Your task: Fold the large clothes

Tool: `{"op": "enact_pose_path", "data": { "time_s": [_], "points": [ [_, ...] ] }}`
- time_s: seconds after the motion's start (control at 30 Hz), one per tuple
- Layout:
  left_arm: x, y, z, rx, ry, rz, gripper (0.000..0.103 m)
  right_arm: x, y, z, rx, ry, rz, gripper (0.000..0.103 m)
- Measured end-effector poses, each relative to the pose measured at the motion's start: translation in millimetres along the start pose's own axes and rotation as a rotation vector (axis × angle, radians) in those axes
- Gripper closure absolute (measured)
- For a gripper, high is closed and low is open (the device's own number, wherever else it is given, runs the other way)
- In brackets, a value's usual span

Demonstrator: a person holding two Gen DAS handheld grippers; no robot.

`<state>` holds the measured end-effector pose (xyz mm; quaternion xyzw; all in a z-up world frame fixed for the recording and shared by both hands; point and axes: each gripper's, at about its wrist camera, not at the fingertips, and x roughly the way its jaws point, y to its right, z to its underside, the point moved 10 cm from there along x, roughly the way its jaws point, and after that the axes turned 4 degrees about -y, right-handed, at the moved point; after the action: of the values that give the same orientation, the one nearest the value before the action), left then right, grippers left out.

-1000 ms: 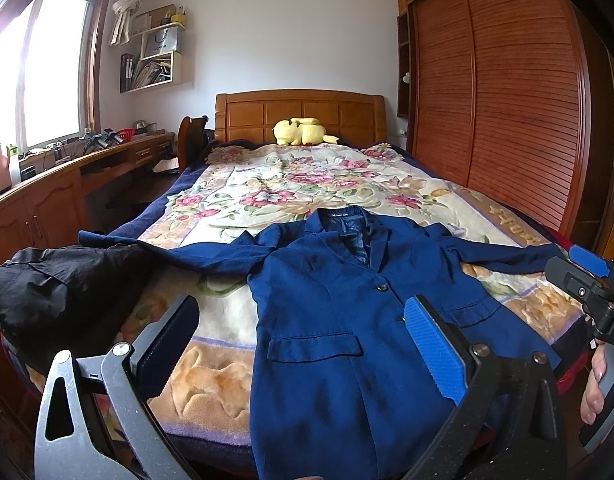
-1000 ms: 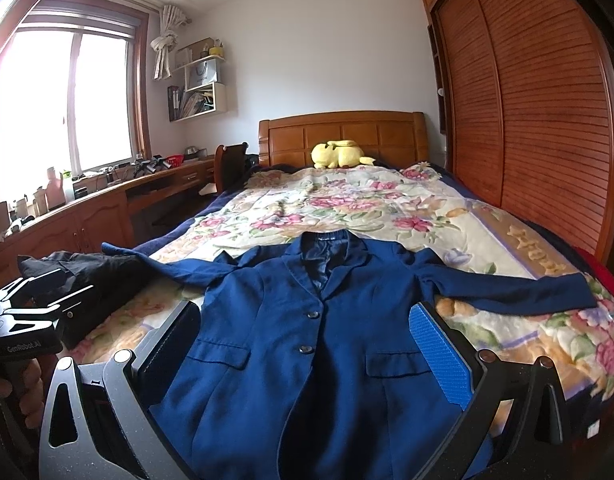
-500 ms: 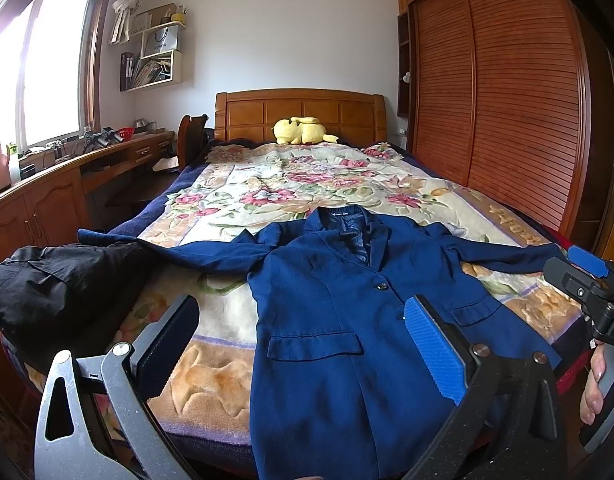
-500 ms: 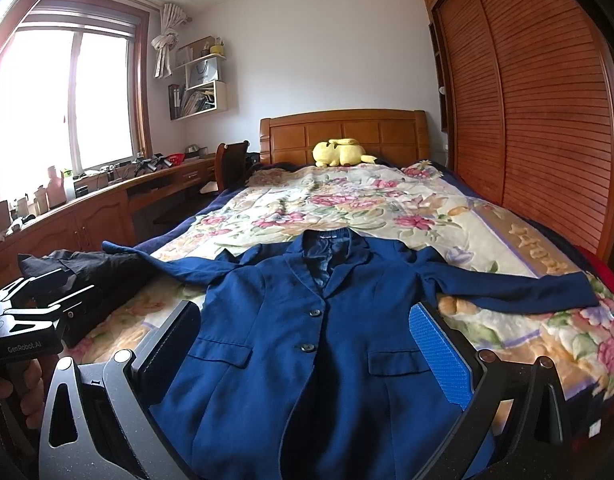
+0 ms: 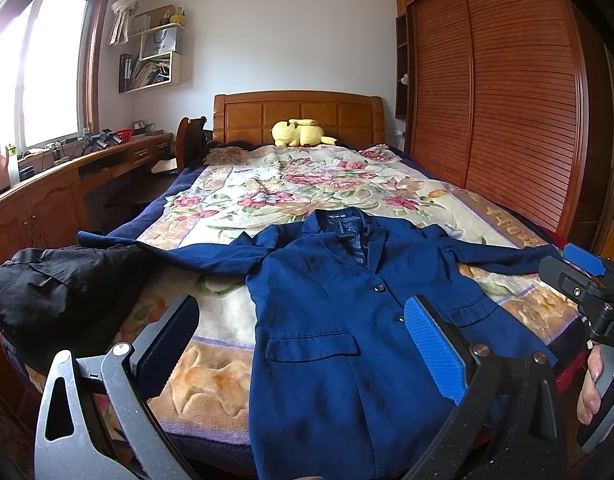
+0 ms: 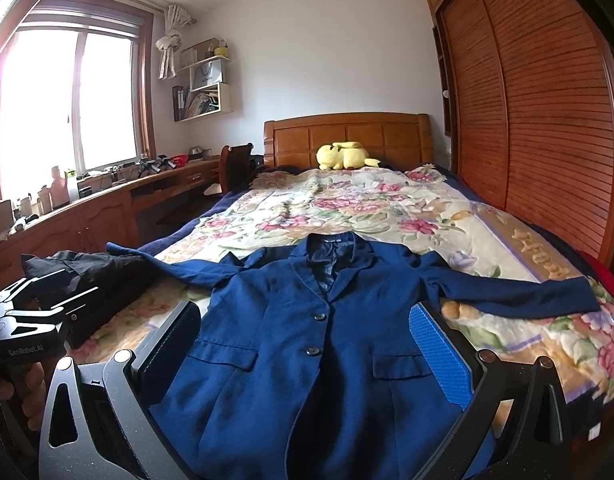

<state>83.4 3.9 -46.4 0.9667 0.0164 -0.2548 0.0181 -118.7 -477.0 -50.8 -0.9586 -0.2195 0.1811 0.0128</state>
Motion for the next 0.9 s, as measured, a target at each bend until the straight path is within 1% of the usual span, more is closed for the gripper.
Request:
{"op": "enact_pose_path", "data": {
  "time_s": [0.27,0.5,0.67,0.9],
  "points": [
    [0,0,0,0.0,0.0,0.0,0.0,3,0,0,-0.005,0.0,-0.005,0.0],
    [-1,-3,1,-0.003,-0.007,-0.008,0.0,14,0,5,-0.007,-0.022,-0.012,0.0],
    [11,-15,9,-0.01,-0.023,-0.027,0.0,27,-5,8,-0.026,-0.041,-0.019,0.0],
    [43,-38,28,-0.021,-0.071,-0.06,0.0,64,-11,14,-0.04,-0.093,-0.054,0.0]
  ]
}}
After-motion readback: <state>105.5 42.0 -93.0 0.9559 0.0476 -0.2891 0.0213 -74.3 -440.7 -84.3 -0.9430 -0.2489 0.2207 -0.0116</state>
